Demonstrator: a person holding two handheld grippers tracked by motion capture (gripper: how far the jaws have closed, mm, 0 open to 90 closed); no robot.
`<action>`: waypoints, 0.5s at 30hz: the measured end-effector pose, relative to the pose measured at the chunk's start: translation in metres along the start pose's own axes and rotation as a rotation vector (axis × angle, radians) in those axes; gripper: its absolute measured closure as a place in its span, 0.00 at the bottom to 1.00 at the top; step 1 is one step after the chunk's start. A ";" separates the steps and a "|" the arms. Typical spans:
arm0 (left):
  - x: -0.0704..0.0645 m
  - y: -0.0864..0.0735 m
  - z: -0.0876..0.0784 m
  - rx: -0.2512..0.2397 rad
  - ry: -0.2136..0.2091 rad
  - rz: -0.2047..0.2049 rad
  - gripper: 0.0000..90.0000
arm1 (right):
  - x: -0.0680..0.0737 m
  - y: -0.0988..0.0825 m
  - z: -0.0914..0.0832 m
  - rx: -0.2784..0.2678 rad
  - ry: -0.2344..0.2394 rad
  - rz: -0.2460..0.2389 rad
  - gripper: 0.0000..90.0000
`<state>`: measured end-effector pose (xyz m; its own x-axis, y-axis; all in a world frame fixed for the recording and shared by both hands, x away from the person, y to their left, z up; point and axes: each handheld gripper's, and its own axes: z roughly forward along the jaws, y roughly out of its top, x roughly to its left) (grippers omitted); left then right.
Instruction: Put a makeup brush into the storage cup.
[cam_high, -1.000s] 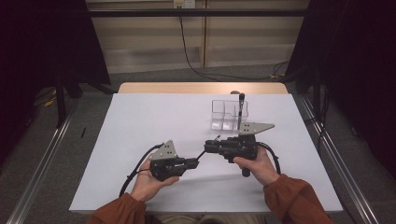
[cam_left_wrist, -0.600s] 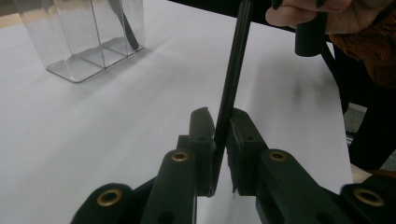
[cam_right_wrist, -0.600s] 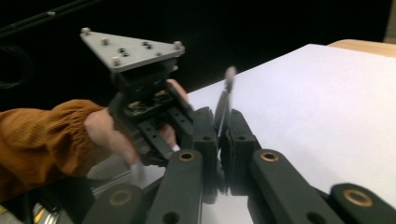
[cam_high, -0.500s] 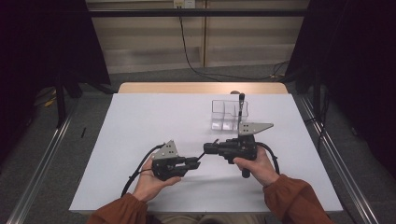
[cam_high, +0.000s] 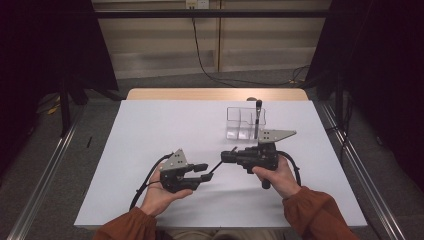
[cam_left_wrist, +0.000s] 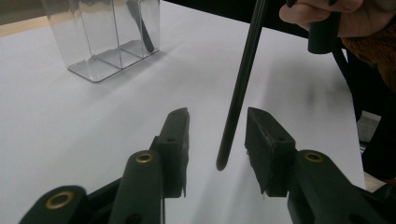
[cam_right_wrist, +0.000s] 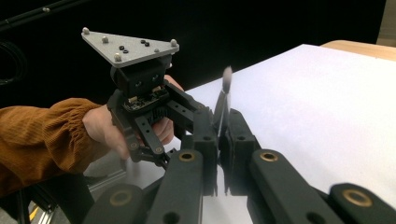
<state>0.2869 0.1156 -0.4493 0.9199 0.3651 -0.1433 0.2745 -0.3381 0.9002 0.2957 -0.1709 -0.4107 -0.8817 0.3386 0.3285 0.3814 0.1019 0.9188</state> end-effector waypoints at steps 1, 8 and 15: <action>0.000 0.000 -0.001 0.000 0.005 0.003 0.63 | 0.000 0.000 0.000 0.010 -0.005 -0.003 0.95; 0.000 0.002 -0.004 -0.009 0.044 -0.020 0.44 | -0.001 0.002 -0.004 0.017 -0.035 -0.020 0.95; 0.002 0.004 -0.013 -0.016 0.077 -0.051 0.26 | -0.004 0.004 -0.011 0.019 -0.071 -0.027 0.95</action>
<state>0.2862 0.1262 -0.4410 0.8804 0.4473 -0.1574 0.3151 -0.3039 0.8991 0.2972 -0.1822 -0.4056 -0.8702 0.4011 0.2862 0.3632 0.1298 0.9226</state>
